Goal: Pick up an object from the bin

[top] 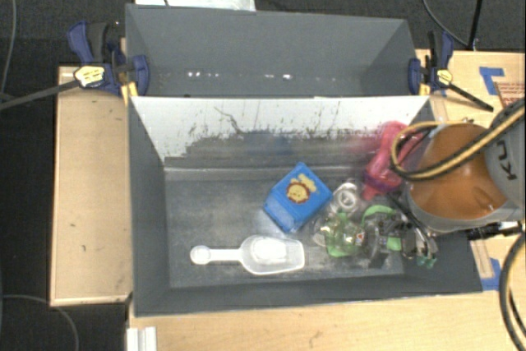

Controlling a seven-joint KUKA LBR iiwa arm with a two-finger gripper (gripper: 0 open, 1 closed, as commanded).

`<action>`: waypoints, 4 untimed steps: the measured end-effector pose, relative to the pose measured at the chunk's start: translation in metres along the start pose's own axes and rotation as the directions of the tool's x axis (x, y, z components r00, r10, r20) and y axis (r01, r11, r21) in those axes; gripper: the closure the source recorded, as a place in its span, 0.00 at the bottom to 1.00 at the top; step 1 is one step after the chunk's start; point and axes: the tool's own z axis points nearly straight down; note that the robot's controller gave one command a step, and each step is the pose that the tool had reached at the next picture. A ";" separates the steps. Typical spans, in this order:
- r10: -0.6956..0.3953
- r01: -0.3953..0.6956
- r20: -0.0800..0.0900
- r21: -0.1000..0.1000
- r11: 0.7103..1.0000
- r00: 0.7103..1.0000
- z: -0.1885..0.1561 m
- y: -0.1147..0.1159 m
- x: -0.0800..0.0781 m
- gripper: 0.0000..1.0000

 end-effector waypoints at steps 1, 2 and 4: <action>-0.001 0.001 0.000 0.000 1.000 1.000 0.000 0.000 0.000 1.00; -0.001 0.001 -0.004 0.000 1.000 1.000 -0.003 0.000 0.001 1.00; -0.001 0.001 -0.007 0.000 1.000 1.000 -0.042 0.000 0.001 1.00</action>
Offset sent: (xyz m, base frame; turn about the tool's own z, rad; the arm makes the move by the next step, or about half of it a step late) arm 0.0000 -0.0002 0.1025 0.0000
